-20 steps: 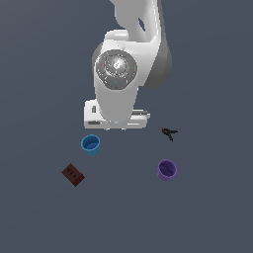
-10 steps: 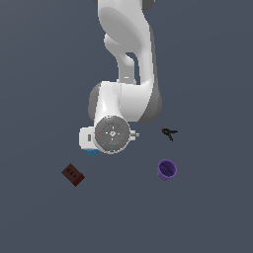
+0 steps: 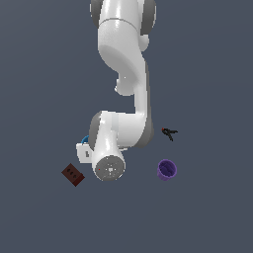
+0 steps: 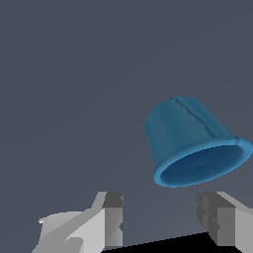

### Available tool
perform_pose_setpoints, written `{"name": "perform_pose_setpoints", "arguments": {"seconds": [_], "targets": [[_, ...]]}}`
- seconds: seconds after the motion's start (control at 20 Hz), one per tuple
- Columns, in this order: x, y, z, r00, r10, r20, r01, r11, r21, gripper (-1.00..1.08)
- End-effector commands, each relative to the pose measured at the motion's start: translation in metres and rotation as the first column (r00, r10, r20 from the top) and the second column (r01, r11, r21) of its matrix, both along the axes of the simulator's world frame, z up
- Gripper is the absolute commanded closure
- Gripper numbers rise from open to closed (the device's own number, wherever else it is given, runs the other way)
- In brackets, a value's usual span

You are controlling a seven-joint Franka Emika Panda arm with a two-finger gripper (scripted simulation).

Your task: Pick up a designated object from a clutter of objects.

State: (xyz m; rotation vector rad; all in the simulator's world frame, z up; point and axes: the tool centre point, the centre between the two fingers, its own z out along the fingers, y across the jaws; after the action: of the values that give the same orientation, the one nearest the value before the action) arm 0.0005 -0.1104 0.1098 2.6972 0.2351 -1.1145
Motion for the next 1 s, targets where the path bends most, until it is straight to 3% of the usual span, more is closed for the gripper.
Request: {"name": "perform_pose_setpoints", "arguments": {"seconds": [0.0,0.35,0.95], "targets": [[-0.002,-0.005,-0.008,0.999,0.007,-0.037,-0.007,1.0,-0.012,-0.2],[-0.006,-0.013,-0.02,0.996,0.014,-0.089,-0.017,0.999,-0.027,-0.2],[-0.018,-0.017,-0.03,0.996,0.014,-0.09,-0.017,1.0,-0.027,-0.2]]}}
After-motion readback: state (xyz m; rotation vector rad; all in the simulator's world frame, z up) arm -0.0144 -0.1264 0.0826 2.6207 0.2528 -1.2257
